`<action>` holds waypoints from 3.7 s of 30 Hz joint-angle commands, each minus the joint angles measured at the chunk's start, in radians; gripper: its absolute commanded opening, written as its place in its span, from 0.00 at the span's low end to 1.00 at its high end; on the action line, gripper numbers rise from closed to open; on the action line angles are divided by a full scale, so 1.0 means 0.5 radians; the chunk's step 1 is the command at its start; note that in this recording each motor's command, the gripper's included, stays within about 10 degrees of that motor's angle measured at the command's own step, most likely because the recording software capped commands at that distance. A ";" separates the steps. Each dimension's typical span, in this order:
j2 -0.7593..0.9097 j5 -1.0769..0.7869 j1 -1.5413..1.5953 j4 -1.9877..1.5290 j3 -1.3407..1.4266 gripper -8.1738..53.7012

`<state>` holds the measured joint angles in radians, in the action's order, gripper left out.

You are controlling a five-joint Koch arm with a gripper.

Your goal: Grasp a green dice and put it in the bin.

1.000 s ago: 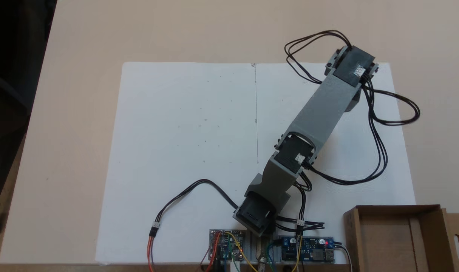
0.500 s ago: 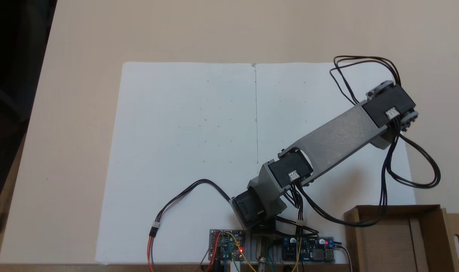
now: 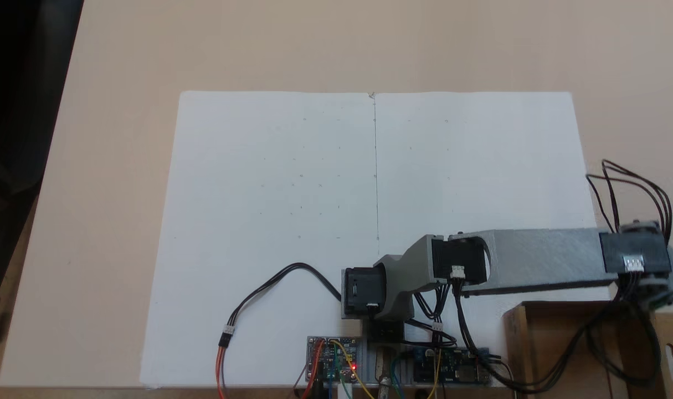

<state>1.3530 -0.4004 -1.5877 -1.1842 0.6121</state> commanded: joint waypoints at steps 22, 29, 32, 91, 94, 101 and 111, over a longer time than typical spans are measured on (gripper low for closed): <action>0.040 -0.224 -0.368 -0.439 0.025 0.53; 0.043 -0.172 -0.362 -0.439 0.058 0.64; 0.067 -0.077 -0.353 -0.436 0.058 0.64; 1.488 0.844 3.255 1.184 1.893 0.83; 1.540 0.847 3.157 1.414 2.013 0.83; 1.727 0.850 3.022 1.895 2.301 0.84; 1.819 0.831 3.025 2.537 2.835 0.83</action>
<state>2.2304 -0.0337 -0.0721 -0.0568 2.0433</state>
